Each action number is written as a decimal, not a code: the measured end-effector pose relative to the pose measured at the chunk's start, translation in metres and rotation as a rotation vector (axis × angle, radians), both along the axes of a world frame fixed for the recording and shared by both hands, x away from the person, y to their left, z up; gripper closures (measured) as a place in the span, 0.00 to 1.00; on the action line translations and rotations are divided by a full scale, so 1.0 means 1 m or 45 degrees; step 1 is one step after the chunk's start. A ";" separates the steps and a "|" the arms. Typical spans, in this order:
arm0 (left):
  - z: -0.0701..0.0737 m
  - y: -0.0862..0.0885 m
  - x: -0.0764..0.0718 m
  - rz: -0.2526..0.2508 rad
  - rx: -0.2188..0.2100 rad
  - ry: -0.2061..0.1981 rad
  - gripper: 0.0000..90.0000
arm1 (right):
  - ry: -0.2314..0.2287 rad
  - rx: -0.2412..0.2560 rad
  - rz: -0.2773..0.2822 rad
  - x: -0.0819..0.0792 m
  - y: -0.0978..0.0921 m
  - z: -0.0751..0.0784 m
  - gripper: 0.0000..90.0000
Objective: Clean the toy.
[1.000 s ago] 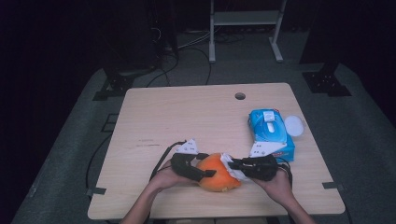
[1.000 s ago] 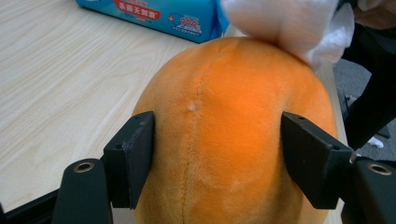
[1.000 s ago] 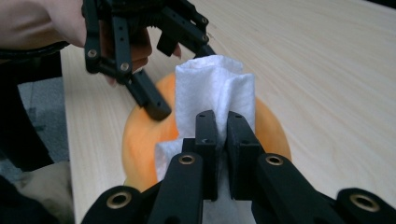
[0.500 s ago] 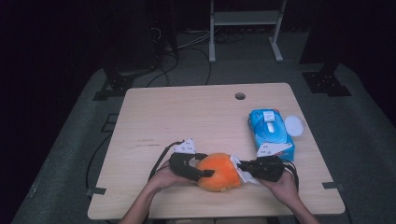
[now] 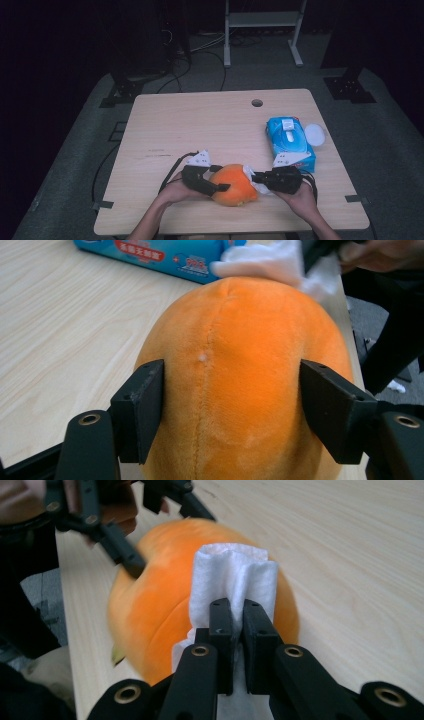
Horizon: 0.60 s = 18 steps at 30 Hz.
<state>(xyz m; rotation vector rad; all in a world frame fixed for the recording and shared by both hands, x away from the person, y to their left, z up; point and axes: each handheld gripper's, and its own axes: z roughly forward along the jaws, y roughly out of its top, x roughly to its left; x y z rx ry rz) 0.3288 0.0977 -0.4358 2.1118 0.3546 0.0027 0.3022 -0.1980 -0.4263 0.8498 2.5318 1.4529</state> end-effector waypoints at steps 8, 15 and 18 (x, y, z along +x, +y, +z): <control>0.005 -0.005 -0.007 -0.052 0.016 -0.011 0.27 | -0.020 0.027 -0.012 0.008 0.006 0.008 0.93; 0.009 -0.007 -0.008 -0.072 0.020 -0.018 0.22 | -0.074 0.026 0.048 0.003 0.022 0.018 0.93; 0.014 -0.002 -0.004 -0.042 -0.030 0.014 0.15 | -0.042 0.011 0.081 0.002 0.024 0.012 0.93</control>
